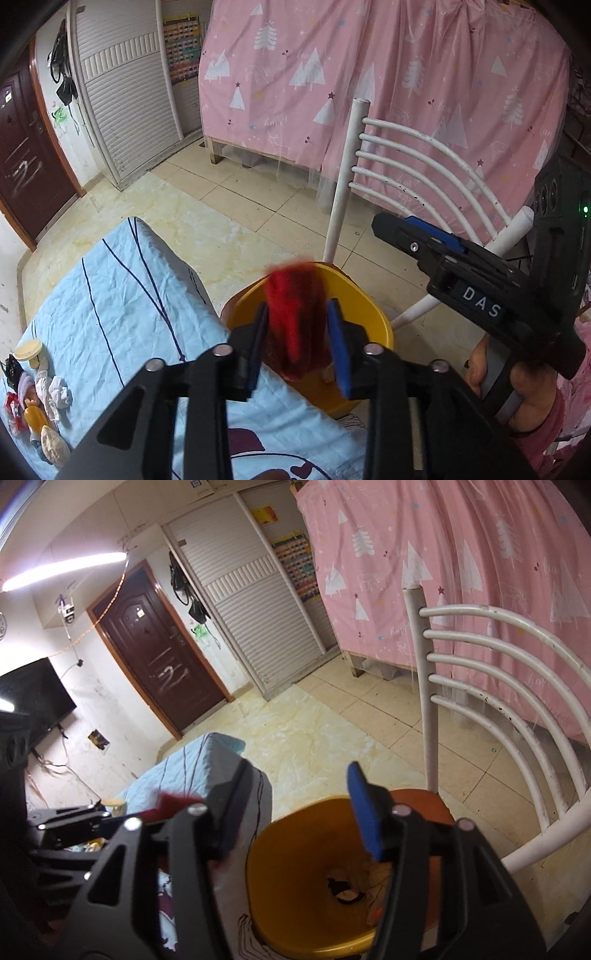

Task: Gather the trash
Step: 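Carry the red sock and orange block to the yellow bin and release both, then bring both open tools back over the remaining items on the bedsheet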

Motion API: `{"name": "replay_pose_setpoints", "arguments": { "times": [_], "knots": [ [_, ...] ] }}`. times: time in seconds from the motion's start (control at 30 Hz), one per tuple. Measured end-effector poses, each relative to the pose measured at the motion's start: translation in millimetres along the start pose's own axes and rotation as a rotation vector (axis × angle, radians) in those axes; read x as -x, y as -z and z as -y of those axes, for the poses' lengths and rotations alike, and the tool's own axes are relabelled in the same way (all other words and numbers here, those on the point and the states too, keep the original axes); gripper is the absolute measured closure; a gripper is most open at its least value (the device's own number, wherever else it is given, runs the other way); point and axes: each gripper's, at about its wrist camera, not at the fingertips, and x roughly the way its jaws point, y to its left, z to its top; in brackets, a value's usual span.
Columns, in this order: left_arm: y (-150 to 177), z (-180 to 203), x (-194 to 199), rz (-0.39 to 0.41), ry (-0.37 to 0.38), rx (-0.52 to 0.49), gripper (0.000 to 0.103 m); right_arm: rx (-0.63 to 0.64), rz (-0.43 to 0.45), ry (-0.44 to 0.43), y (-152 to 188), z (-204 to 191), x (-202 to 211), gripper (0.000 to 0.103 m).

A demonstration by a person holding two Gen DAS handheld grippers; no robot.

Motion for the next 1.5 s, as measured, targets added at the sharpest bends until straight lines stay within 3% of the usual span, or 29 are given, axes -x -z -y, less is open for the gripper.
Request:
{"name": "replay_pose_setpoints", "arguments": {
  "times": [0.1,0.3,0.93,1.27,1.5],
  "knots": [
    [2,-1,2,0.007,0.003,0.000,0.065,0.007,-0.004,-0.005,0,-1,0,0.050],
    [9,-15,9,0.011,-0.002,0.033,0.059,0.037,-0.020,-0.020,4,-13,-5,0.050],
    [61,-113,82,0.107,-0.122,0.199,0.054,0.203,-0.094,-0.101,23,-123,-34,0.041],
    [103,-180,97,0.101,-0.226,0.314,0.054,0.310,-0.149,-0.158,39,-191,-56,0.040],
    [132,-221,98,0.067,-0.249,0.393,0.054,0.366,-0.194,-0.189,51,-228,-76,0.040]
  ]
}}
